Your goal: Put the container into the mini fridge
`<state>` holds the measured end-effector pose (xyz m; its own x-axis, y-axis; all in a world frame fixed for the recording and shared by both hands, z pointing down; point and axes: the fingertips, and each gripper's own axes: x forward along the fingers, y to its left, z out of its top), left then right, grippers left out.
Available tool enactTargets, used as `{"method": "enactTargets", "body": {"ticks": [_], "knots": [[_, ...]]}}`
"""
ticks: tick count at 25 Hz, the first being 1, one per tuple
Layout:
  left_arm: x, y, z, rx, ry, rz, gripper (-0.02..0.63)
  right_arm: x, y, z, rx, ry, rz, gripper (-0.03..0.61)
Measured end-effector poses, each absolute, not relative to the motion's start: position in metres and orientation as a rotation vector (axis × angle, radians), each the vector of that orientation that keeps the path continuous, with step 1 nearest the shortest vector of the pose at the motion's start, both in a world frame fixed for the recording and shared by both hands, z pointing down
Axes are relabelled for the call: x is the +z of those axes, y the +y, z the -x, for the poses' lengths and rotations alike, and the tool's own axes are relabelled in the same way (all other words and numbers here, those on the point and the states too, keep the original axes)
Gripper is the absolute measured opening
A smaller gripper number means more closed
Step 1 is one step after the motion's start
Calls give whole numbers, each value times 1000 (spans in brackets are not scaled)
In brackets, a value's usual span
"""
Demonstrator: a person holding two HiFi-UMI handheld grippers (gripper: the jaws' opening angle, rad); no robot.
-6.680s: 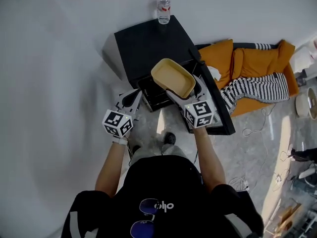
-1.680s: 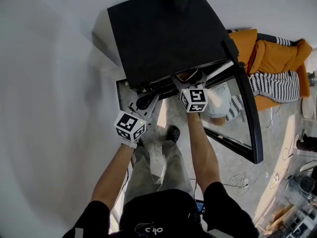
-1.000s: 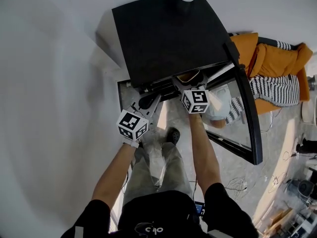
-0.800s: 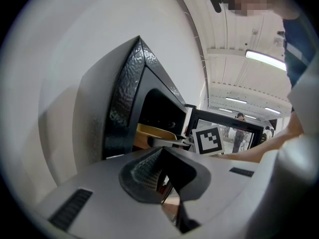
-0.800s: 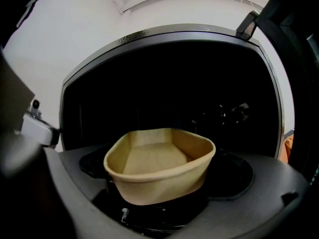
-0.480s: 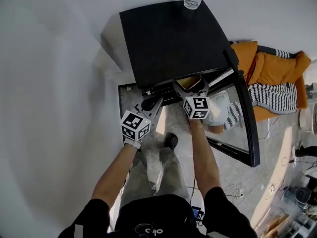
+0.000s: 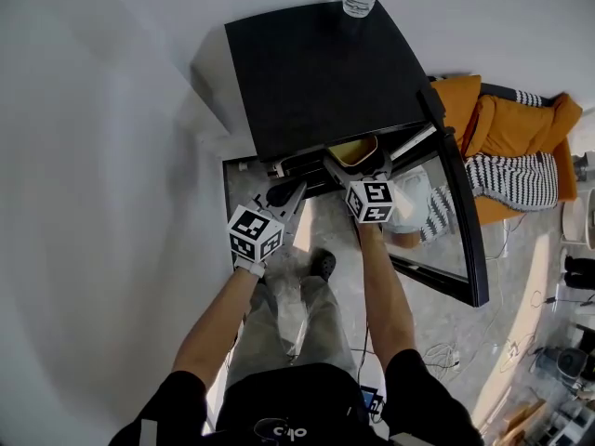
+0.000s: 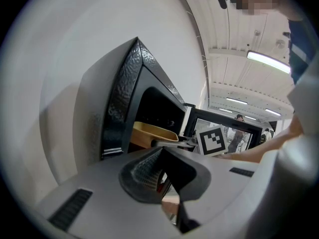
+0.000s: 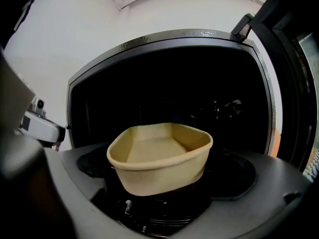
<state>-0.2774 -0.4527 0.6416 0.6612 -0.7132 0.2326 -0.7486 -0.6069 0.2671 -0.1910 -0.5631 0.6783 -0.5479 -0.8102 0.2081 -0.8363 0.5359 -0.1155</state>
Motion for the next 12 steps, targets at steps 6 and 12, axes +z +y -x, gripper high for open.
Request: {"method": "enactTargets", "body": {"ticks": [6, 12], "knots": [[642, -449, 279, 156, -1160, -2536, 8, 680, -551, 185, 312, -2620, -1427, 584], [628, -433, 279, 161, -1144, -2538, 8, 669, -508, 171, 319, -2587, -1410, 583]]}}
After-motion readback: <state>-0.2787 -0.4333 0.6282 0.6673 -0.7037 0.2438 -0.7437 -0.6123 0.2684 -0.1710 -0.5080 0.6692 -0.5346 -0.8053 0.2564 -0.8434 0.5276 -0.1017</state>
